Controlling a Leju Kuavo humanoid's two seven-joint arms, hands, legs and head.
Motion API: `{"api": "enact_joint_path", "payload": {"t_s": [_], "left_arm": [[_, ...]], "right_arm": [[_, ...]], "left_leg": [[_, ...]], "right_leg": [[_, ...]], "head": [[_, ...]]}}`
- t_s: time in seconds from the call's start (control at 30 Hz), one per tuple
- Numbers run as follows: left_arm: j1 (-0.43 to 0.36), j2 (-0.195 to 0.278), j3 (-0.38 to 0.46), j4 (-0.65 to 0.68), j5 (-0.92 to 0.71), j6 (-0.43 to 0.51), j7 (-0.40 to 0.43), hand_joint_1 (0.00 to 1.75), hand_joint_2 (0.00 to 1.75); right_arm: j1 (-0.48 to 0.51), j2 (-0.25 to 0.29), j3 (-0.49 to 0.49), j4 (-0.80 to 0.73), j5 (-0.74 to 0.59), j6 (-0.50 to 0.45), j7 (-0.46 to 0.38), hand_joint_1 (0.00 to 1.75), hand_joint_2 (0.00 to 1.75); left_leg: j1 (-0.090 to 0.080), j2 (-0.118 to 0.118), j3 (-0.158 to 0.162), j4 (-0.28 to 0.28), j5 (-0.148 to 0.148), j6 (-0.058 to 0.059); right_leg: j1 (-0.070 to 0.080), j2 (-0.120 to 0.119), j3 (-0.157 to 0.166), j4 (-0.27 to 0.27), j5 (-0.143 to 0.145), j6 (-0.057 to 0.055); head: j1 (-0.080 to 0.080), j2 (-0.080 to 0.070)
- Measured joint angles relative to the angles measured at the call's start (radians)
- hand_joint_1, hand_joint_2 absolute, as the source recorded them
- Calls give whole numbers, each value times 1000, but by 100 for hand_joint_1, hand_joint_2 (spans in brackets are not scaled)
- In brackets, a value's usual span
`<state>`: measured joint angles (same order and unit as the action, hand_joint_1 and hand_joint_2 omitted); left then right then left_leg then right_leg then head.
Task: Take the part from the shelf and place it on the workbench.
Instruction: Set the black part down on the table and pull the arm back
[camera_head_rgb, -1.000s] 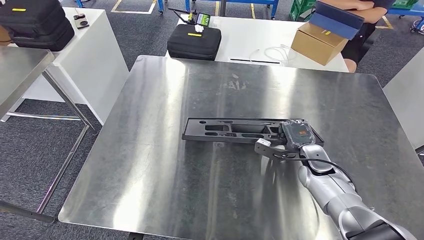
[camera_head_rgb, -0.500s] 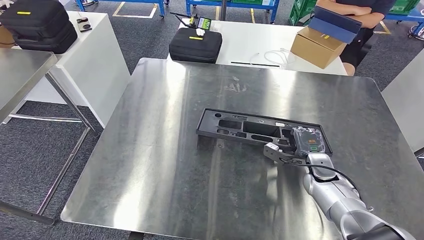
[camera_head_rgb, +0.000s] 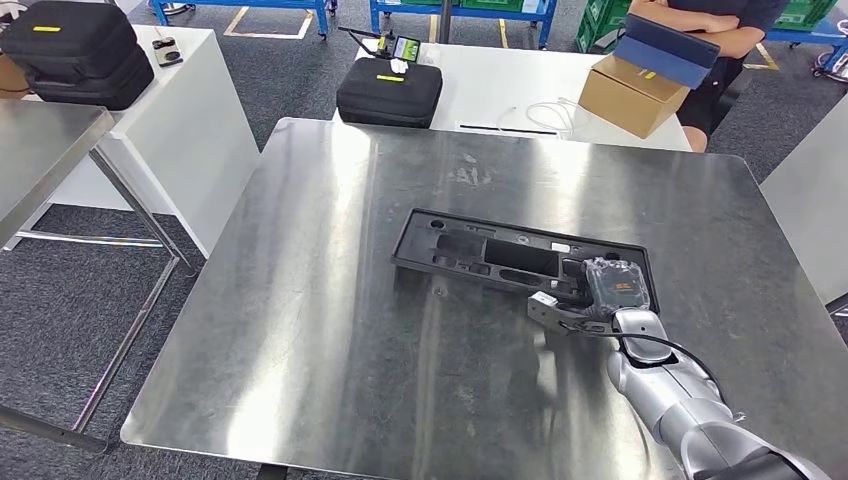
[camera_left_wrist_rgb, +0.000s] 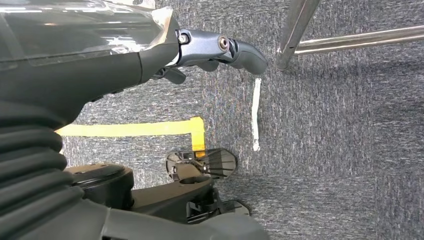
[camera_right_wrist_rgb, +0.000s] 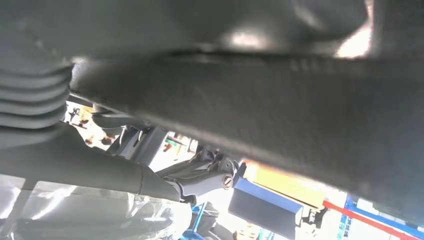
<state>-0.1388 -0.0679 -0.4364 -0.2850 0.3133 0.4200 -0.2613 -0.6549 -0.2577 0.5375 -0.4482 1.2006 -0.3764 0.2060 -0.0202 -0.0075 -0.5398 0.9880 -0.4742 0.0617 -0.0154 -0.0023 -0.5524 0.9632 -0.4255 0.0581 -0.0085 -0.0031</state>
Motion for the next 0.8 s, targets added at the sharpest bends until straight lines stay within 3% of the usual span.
{"api": "enact_joint_path", "payload": {"t_s": [0.53,0.8], "left_arm": [[1,-2,0,0,12,0,0,0,0],[1,-1,0,0,12,-8,7,0,0]], "right_arm": [[2,-14,-1,11,33,6,-3,0,0],[-10,-23,-19,11,43,109,-53,0,0]], "left_leg": [[0,-1,3,0,-2,2],[0,-1,9,0,-3,3]], "right_leg": [[0,0,-4,-1,-3,3],[0,0,3,-4,-4,1]], "head": [[0,0],[0,0]]}}
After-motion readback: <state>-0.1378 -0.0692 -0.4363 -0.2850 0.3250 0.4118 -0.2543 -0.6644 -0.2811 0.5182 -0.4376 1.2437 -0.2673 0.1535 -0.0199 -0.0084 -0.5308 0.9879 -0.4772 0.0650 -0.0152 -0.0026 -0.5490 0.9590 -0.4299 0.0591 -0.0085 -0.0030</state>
